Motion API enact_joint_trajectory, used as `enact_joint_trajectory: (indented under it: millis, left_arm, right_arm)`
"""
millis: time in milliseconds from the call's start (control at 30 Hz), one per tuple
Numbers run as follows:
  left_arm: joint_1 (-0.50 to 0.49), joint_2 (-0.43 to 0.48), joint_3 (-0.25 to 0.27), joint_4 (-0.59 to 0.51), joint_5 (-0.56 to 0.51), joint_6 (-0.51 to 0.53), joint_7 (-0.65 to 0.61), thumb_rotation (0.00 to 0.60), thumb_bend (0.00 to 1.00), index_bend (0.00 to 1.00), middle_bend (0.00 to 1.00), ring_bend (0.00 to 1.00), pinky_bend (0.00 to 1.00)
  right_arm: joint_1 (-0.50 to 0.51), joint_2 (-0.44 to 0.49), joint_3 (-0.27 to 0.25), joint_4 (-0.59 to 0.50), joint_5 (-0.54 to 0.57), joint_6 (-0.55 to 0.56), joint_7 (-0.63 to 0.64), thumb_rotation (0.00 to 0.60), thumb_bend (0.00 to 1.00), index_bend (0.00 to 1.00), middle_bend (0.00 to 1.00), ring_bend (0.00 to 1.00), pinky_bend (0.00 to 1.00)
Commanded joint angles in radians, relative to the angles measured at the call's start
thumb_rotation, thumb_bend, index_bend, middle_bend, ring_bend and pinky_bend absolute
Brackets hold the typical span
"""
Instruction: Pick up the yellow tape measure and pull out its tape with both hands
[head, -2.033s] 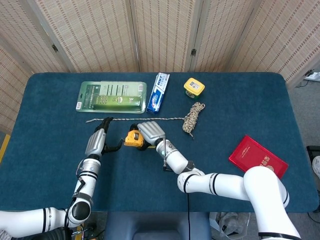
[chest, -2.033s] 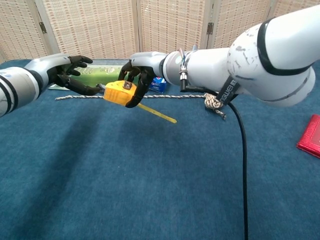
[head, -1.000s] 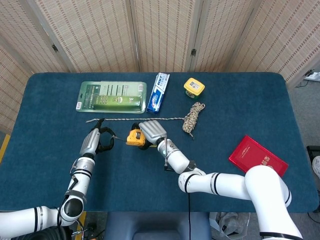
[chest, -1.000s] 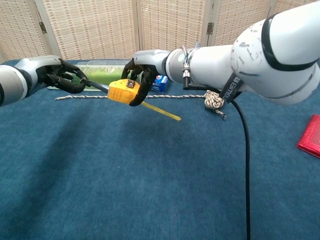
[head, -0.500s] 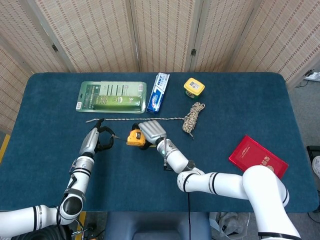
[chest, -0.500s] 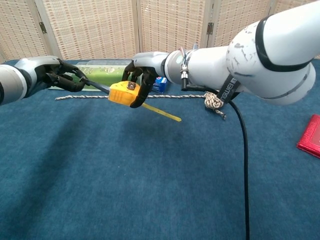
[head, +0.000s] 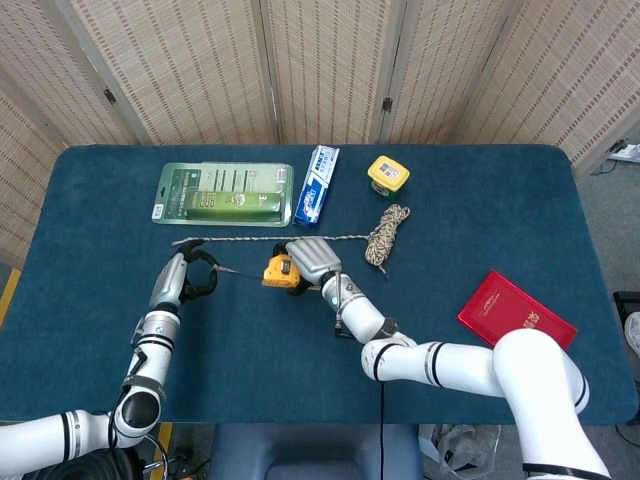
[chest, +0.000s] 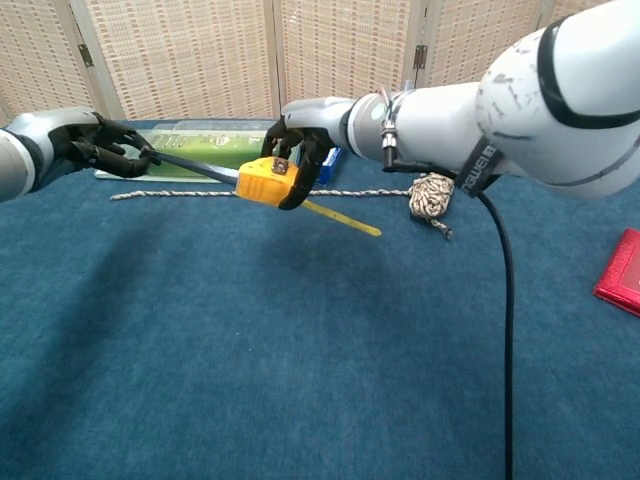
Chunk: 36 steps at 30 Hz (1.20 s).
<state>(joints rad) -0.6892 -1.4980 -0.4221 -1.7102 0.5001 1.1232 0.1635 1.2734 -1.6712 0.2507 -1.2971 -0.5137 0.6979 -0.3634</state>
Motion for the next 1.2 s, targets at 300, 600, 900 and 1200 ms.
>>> enact_joint_trajectory:
  millis: [300, 600, 900, 1200]
  left_arm:
    - [0.049, 0.048, 0.011, -0.011, 0.064, 0.008, -0.051, 0.600, 0.65, 0.75, 0.15, 0.00, 0.00]
    - [0.081, 0.088, 0.013, -0.018, 0.095, 0.016, -0.077, 0.600, 0.65, 0.75, 0.15, 0.00, 0.00]
    - [0.091, 0.138, 0.022, -0.004, 0.046, -0.034, -0.067, 0.600, 0.65, 0.75, 0.15, 0.00, 0.00]
    - [0.093, 0.176, 0.023, 0.023, -0.006, -0.084, -0.074, 0.600, 0.65, 0.75, 0.15, 0.00, 0.00]
  right_arm:
    - [-0.093, 0.114, -0.039, -0.118, -0.086, 0.056, 0.029, 0.600, 0.27, 0.60, 0.53, 0.44, 0.31]
    - [-0.174, 0.212, -0.082, -0.218, -0.172, 0.111, 0.038, 0.600, 0.27, 0.60, 0.53, 0.44, 0.31]
    - [-0.265, 0.280, -0.104, -0.270, -0.289, 0.174, 0.085, 0.600, 0.27, 0.60, 0.53, 0.44, 0.31]
    - [-0.329, 0.339, -0.118, -0.286, -0.363, 0.192, 0.113, 0.600, 0.27, 0.60, 0.53, 0.44, 0.31]
